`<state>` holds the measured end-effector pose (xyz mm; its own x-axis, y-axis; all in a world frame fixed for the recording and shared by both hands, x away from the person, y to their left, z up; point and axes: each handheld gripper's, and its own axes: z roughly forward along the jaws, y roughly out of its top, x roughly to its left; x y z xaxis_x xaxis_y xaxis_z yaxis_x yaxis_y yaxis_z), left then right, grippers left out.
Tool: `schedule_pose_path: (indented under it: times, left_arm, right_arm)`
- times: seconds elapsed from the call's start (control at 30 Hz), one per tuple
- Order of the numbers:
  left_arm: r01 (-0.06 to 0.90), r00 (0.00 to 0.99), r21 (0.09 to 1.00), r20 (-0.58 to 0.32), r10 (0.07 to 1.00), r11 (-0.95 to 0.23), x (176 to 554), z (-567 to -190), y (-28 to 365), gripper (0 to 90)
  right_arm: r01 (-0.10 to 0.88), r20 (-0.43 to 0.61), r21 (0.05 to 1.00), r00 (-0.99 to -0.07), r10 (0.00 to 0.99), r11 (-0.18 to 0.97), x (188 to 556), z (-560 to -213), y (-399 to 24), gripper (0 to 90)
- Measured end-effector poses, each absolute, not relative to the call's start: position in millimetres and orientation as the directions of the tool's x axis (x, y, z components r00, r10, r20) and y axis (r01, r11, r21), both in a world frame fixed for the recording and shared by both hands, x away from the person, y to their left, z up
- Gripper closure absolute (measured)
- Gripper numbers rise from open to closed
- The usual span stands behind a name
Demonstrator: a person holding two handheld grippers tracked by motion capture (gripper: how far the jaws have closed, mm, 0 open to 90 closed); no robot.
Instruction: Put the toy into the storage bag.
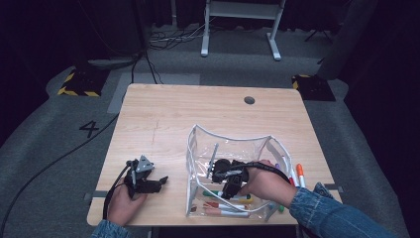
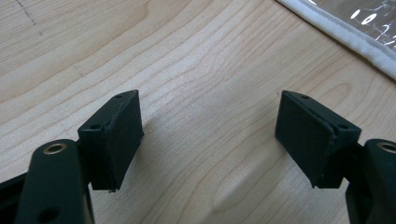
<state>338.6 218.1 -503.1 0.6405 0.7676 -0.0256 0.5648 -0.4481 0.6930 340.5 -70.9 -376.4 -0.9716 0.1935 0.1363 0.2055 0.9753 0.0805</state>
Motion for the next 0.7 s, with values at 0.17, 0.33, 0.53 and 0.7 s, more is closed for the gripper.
schedule_pose_path:
  times: [0.17,0.33,0.53,0.7]
  left_arm:
    - [0.566,0.640,0.693,-0.027,0.768,-0.447,339,-503,218,23.3]
    - [0.566,0.640,0.693,-0.029,0.768,-0.445,339,-503,218,23.2]
    - [0.565,0.641,0.693,-0.029,0.767,-0.447,339,-503,218,23.2]
    - [0.566,0.640,0.693,-0.028,0.768,-0.446,339,-503,218,23.2]
  right_arm:
    - [0.223,0.177,0.018,-0.960,0.217,0.975,344,-386,-69,76.3]
    - [0.239,0.177,-0.023,-0.955,0.239,0.971,345,-396,-67,76.3]
    - [0.250,0.172,-0.035,-0.952,0.252,0.968,345,-401,-66,76.4]
    - [0.260,0.194,-0.035,-0.945,0.262,0.965,346,-404,-66,75.4]
